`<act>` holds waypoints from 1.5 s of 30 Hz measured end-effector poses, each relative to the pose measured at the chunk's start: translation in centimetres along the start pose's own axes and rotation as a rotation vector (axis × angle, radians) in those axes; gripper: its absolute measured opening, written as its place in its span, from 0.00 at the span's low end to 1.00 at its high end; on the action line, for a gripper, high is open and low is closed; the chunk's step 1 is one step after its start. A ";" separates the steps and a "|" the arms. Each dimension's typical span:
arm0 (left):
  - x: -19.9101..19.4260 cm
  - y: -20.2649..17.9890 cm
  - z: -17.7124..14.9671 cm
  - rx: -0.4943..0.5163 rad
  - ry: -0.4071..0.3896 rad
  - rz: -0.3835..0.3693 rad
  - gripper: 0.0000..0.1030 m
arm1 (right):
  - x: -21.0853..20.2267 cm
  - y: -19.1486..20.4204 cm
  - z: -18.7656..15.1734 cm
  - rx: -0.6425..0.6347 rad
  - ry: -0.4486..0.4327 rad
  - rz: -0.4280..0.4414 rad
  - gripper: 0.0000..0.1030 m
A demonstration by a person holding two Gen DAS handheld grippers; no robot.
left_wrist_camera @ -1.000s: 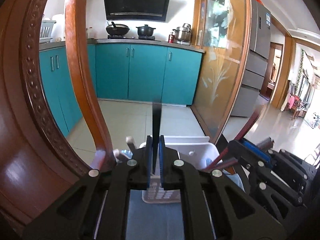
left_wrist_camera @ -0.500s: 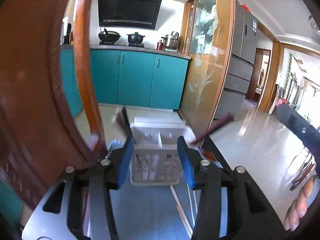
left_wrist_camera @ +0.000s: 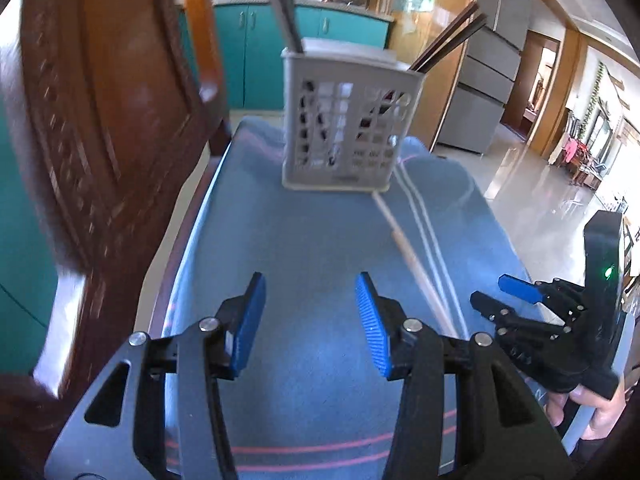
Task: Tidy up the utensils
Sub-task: 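Move both tools back down over the light wooden chopsticks on the cloth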
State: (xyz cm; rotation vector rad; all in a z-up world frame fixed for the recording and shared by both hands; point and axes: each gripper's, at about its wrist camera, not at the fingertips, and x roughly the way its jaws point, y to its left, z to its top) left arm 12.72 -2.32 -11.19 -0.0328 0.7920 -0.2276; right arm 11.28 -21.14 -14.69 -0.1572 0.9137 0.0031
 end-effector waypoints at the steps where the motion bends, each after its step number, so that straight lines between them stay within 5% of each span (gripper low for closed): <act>1: 0.0 0.4 -0.3 -0.009 0.006 -0.001 0.46 | 0.0 0.4 0.1 -0.021 -0.001 -0.018 0.43; 4: -0.1 0.8 -0.5 -0.024 0.009 0.000 0.49 | 0.2 1.7 0.5 -0.070 0.004 -0.038 0.43; 9: 0.3 1.0 -0.8 -0.041 0.031 -0.005 0.52 | -0.2 3.9 0.3 -0.113 0.016 0.051 0.43; 13: 0.7 1.2 -1.2 -0.048 0.050 -0.007 0.52 | -0.2 4.5 0.7 -0.049 0.051 0.301 0.44; 17: 0.9 1.2 -1.4 -0.049 0.066 -0.009 0.53 | 0.2 4.1 1.2 -0.034 0.042 0.256 0.44; 29: 2.4 0.8 -2.7 -0.037 0.142 -0.018 0.56 | 5.5 1.3 8.5 0.197 0.050 0.345 0.44; 33: 2.7 0.7 -3.0 -0.032 0.158 -0.014 0.57 | 7.8 2.7 10.7 0.184 0.080 0.269 0.43; 36: 2.9 0.5 -3.0 -0.024 0.168 -0.014 0.57 | 9.4 3.9 11.3 0.129 0.089 0.174 0.20; 38: 3.0 0.3 -3.0 -0.015 0.168 -0.016 0.57 | 9.7 4.0 11.1 0.110 0.094 0.167 0.13; 45: 4.0 -0.5 -2.7 0.015 0.182 -0.028 0.58 | 8.2 1.9 7.6 0.037 0.106 0.242 0.10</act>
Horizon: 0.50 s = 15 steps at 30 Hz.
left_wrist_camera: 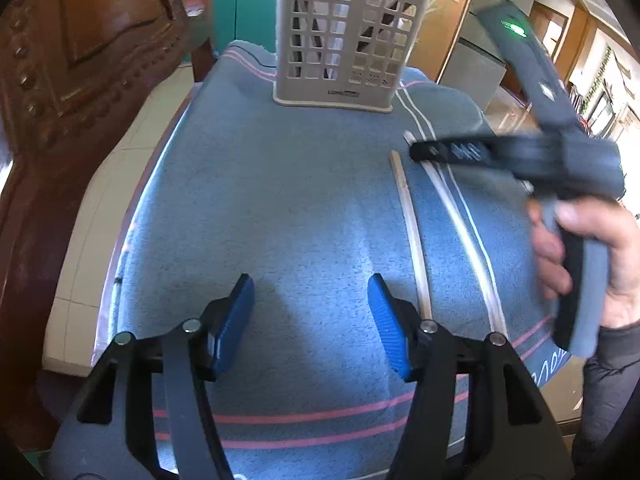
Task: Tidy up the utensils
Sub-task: 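Move both tools back down over the light wooden chopsticks on the cloth, then grasp a light wooden chopstick with the right tool while the left tool grasps another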
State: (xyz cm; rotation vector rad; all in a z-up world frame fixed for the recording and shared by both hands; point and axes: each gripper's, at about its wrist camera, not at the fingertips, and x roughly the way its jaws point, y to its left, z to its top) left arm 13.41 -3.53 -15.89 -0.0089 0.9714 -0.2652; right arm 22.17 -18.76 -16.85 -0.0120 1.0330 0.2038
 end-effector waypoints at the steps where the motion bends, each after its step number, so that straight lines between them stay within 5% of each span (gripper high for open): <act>1: 0.1 -0.2 0.2 0.004 0.000 -0.003 0.58 | -0.3 -0.4 -0.6 0.002 -0.001 0.007 0.10; 8: 1.3 -1.8 1.6 0.051 0.002 -0.012 0.58 | -2.1 -3.1 -2.6 0.093 0.000 -0.001 0.19; 15: 1.6 -2.5 2.2 0.069 -0.008 -0.001 0.60 | -2.8 -0.2 -3.6 0.022 0.000 0.000 0.28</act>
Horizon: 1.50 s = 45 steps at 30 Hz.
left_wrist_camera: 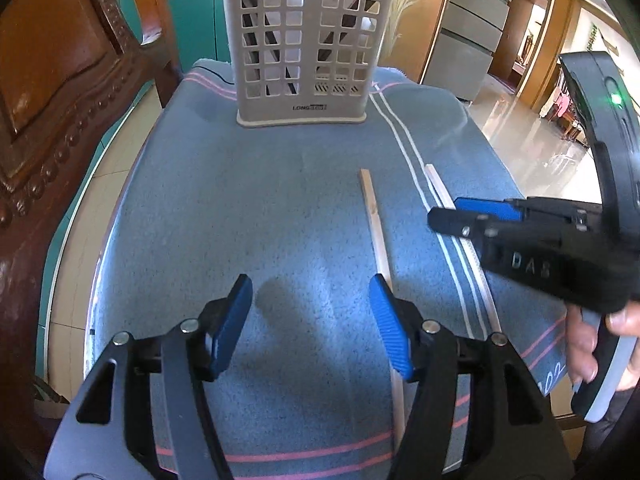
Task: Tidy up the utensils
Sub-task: 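Grasp a light wooden chopstick with the right tool while the left tool grasps another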
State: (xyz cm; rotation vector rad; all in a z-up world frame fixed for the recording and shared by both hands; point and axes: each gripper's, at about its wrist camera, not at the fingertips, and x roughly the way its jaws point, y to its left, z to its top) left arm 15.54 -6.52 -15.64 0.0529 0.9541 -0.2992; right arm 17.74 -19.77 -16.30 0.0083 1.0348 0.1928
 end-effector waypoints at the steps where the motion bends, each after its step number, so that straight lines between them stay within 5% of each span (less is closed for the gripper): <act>1: 0.1 0.0 0.1 -0.002 0.002 0.003 0.60 | 0.0 0.5 -0.2 -0.027 -0.004 -0.032 0.14; 9: 0.6 -0.6 0.7 -0.006 0.020 0.005 0.60 | -1.6 -2.3 -2.0 0.077 -0.010 -0.038 0.07; 20: 3.1 -2.7 4.9 0.001 0.059 -0.050 0.60 | -3.1 -3.8 -3.2 0.113 -0.026 -0.055 0.22; 25: 3.7 -4.4 5.2 0.069 0.071 -0.012 0.59 | -3.1 -3.8 -3.5 0.110 -0.026 -0.055 0.25; 34: 4.3 -4.5 5.3 0.081 0.087 0.031 0.47 | -2.8 -2.8 -3.5 0.061 -0.036 -0.086 0.33; 43: 3.7 -4.2 4.3 0.114 0.082 -0.001 0.25 | -2.4 -2.2 -3.3 0.027 -0.044 -0.112 0.36; 45: 3.6 -4.3 4.1 0.132 0.085 -0.019 0.13 | -2.3 -2.2 -3.2 0.027 -0.045 -0.114 0.36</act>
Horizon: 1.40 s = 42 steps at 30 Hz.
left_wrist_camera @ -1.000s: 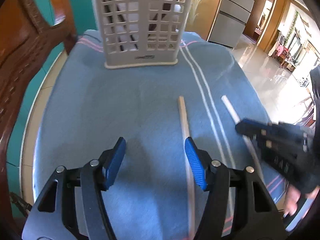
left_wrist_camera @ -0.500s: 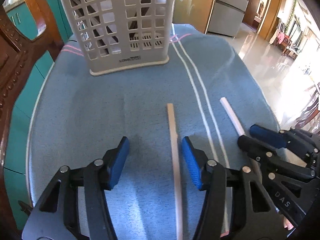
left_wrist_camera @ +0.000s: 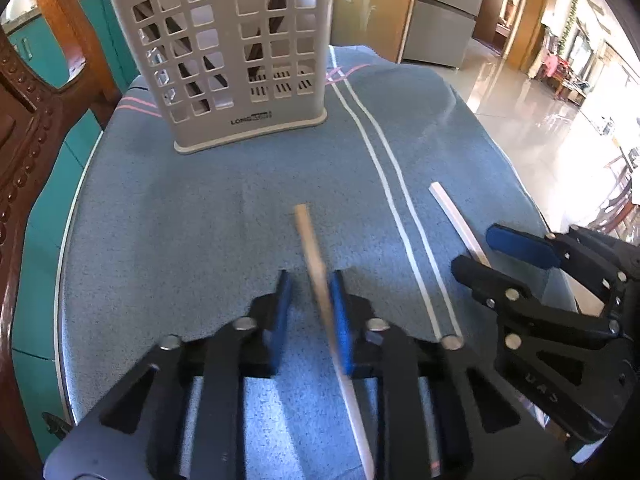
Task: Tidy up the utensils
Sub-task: 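Grasp a light wooden chopstick with the right tool while the left tool grasps another, then lift both held chopsticks and lower them into the white basket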
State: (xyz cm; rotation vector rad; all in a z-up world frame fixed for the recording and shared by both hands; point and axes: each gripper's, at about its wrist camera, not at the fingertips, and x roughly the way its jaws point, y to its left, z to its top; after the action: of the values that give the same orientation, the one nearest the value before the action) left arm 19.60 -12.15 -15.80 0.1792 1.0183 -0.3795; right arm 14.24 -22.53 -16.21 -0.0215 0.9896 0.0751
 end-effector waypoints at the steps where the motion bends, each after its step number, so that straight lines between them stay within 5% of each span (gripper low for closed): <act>1: 0.0 0.0 -0.1 0.010 0.000 -0.005 0.12 | 0.0 0.0 0.0 -0.001 0.000 0.001 0.36; 10: -0.1 1.3 -0.7 -0.011 0.014 -0.049 0.11 | 0.3 0.2 0.4 -0.019 0.007 -0.010 0.38; 20: 0.4 0.5 0.2 -0.010 0.026 0.044 0.22 | 0.9 0.3 1.1 -0.023 0.004 -0.001 0.37; 21: 0.5 0.7 0.4 -0.014 0.027 0.042 0.22 | 1.0 0.2 1.1 -0.023 0.003 0.003 0.35; 24: 0.9 0.3 0.9 -0.028 0.027 0.037 0.22 | 0.9 0.0 1.2 -0.005 0.000 0.026 0.07; 27: 0.7 0.4 0.7 -0.028 0.019 0.038 0.09 | 0.6 -0.1 1.0 0.027 -0.009 0.084 0.06; 29: 0.3 0.6 0.5 -0.041 0.015 0.033 0.08 | -0.7 0.2 1.1 0.011 -0.052 0.087 0.06; 33: -2.8 0.9 0.6 -0.058 -0.053 0.040 0.08 | -4.8 0.2 1.9 -0.002 -0.147 0.107 0.06; 42: -16.1 0.6 1.0 -0.030 -0.349 0.050 0.08 | -15.8 0.0 3.2 -0.053 -0.378 0.169 0.06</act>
State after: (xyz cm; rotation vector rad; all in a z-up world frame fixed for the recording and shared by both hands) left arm 13.09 -8.29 -1.52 0.1058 0.6736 -0.3360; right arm 8.27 -23.18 -1.30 0.0276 0.6094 0.2516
